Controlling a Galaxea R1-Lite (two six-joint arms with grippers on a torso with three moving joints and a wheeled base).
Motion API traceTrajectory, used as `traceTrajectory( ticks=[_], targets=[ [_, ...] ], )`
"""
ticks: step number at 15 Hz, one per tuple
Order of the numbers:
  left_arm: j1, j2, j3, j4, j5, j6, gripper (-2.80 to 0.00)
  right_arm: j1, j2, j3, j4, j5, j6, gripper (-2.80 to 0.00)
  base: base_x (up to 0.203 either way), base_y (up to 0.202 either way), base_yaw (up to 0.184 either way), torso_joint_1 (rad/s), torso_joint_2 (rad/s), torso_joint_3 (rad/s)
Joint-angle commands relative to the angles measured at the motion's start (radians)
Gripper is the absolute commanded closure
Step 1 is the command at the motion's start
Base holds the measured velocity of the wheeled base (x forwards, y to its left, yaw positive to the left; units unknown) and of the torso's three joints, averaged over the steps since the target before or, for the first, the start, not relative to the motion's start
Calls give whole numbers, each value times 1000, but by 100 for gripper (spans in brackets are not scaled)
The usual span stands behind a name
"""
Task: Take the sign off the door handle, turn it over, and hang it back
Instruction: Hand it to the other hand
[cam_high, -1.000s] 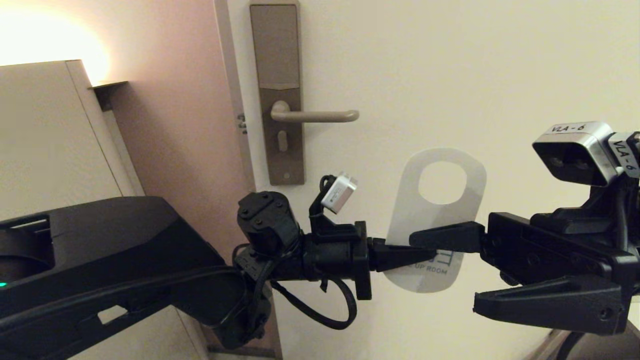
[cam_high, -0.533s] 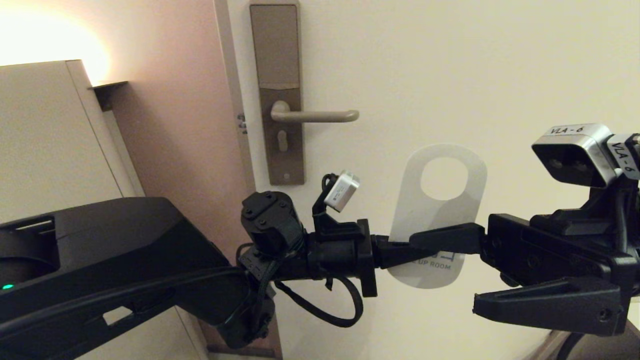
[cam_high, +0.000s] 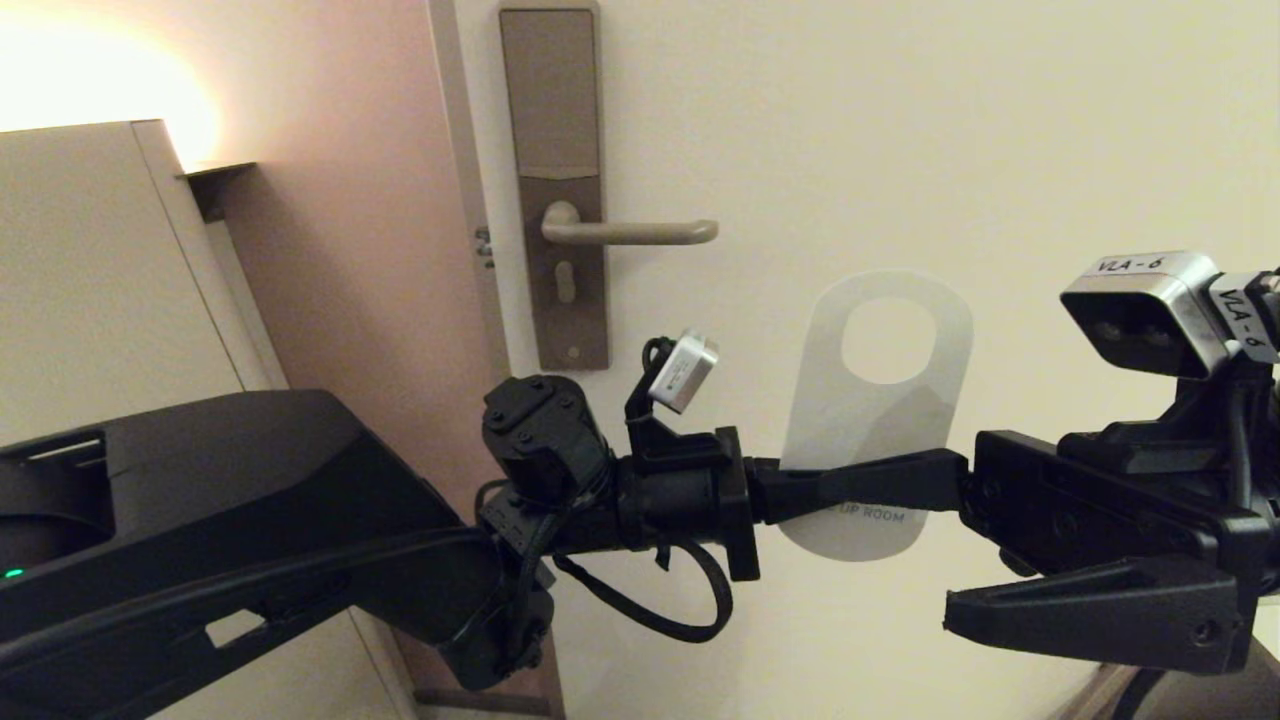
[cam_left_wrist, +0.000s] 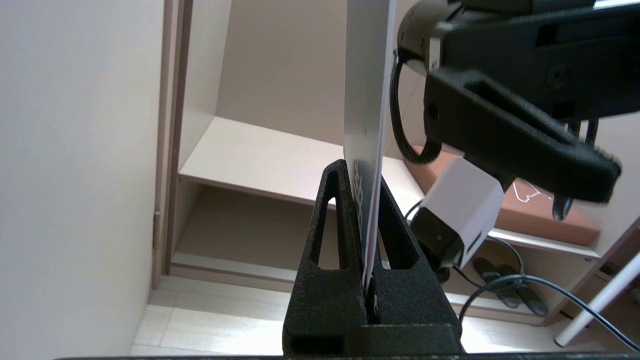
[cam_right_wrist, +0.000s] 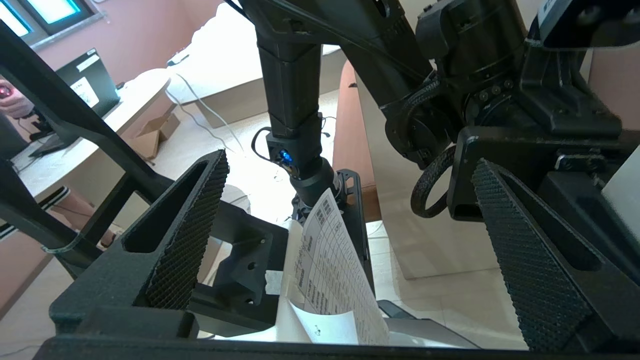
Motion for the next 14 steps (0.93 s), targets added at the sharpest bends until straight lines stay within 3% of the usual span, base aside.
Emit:
traceTrajectory(
  ticks=[1,14],
  targets=[
    [0,-2,-3,-47,-3,-9,0,1,6,-3,-6,6,2,-280,0,0,0,0,0,0],
    [-6,0,0,-47,-3,-9,0,1,22,28,-65,6,1,-280,0,0,0,0,0,0]
  ],
)
